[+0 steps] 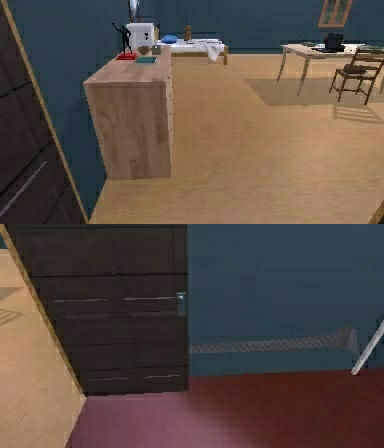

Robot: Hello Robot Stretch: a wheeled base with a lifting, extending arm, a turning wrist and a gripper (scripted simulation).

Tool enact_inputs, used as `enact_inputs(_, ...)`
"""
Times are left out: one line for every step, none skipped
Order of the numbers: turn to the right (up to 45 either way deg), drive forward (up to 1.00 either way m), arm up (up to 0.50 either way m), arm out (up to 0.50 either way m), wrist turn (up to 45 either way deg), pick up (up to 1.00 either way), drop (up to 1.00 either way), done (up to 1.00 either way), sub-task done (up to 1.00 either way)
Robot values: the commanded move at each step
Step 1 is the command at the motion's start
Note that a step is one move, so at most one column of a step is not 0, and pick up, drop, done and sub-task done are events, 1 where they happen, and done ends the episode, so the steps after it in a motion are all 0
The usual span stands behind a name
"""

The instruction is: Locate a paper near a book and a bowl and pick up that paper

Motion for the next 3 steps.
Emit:
enact_inputs(0.0,0.9,0.0,0.0,0.0,0.0,0.0,0.0,0.0)
enact_inputs(39.0,0.0,0.0,0.0,0.0,0.0,0.0,0.0,0.0)
enact_inputs(0.0,0.6,0.0,0.0,0.0,0.0,0.0,0.0,0.0)
